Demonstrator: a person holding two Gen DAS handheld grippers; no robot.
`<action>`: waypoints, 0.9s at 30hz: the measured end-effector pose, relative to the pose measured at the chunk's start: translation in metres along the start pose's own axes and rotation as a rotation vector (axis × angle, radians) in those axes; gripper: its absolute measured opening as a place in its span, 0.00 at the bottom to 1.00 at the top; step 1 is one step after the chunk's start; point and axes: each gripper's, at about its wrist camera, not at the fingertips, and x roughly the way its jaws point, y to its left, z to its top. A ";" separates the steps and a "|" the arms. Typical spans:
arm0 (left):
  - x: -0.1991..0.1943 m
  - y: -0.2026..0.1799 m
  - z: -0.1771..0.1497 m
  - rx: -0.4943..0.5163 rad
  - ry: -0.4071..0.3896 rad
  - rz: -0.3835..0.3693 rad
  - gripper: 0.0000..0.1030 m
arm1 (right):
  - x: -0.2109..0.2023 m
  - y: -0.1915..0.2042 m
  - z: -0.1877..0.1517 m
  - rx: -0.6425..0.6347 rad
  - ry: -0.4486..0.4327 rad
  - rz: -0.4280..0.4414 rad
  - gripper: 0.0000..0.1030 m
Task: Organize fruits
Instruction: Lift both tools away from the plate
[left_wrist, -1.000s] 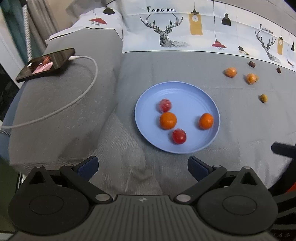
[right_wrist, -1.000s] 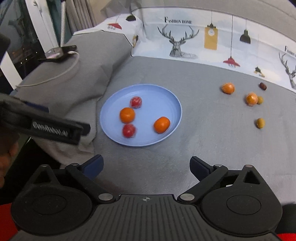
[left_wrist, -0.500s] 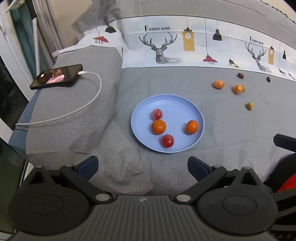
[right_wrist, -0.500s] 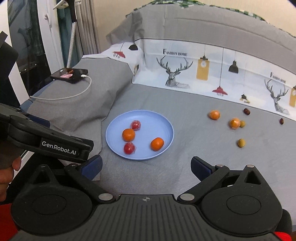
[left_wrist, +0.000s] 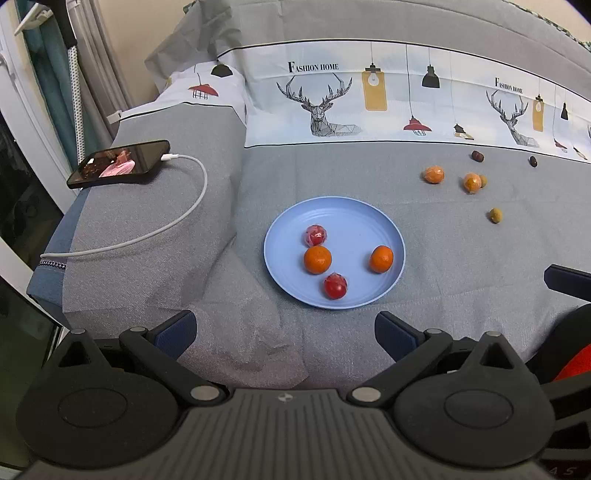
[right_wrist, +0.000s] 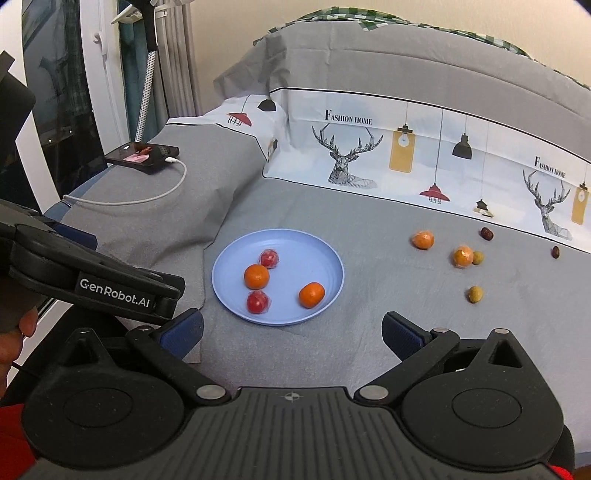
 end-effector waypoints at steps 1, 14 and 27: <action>0.000 0.000 0.000 0.000 0.000 0.000 1.00 | 0.000 0.000 0.000 -0.001 0.002 0.000 0.99; 0.008 0.000 0.003 0.000 0.021 0.001 1.00 | 0.007 0.000 0.000 0.001 0.031 0.005 0.99; 0.025 -0.007 0.016 0.008 0.077 -0.010 1.00 | 0.023 -0.013 -0.005 0.054 0.059 0.005 0.99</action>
